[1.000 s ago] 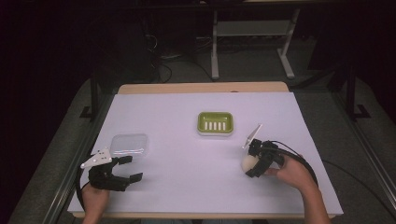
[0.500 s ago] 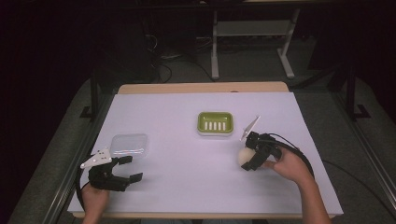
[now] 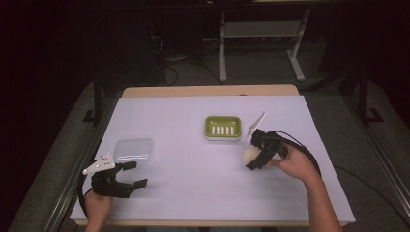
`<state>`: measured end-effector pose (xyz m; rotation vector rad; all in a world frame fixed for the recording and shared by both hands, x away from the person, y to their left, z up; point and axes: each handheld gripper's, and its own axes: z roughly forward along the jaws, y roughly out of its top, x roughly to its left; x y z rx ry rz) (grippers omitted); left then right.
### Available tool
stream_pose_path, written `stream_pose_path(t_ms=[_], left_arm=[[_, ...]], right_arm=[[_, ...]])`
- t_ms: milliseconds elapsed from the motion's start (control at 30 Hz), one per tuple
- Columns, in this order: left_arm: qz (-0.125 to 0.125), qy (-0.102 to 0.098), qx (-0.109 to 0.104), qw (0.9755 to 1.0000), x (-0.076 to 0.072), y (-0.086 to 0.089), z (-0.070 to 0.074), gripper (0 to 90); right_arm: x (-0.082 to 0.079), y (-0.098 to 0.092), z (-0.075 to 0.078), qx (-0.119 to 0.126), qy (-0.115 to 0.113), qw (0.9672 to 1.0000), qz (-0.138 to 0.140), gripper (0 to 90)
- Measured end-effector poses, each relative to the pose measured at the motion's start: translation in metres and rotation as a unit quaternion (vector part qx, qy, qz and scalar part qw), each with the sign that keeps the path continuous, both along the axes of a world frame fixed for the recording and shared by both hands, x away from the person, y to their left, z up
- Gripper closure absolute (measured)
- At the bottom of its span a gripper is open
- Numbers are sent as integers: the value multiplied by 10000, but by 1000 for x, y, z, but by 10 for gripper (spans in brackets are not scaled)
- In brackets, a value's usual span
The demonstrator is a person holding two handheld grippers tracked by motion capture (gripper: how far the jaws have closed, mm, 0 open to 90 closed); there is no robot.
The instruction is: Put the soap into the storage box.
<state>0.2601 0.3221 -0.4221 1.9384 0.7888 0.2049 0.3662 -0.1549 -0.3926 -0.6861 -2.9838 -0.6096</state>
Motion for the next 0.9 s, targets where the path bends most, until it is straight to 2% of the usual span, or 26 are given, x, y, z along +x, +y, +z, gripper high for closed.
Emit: stream_pose_path(t_ms=[200, 733, 900], left_arm=[[-7, -4, 2, 10000, 0, 0, 0, 129], [1, 6, -33, 10000, 0, 1, 0, 129], [6, 7, -35, 10000, 0, 1, 0, 129]], right_arm=[[5, 4, 4, -15, -3, 10000, 24, 232], [20, 11, 12, 144, 43, 9998, 95, 232], [24, 15, 13, 114, 51, 9998, 128, 232]])
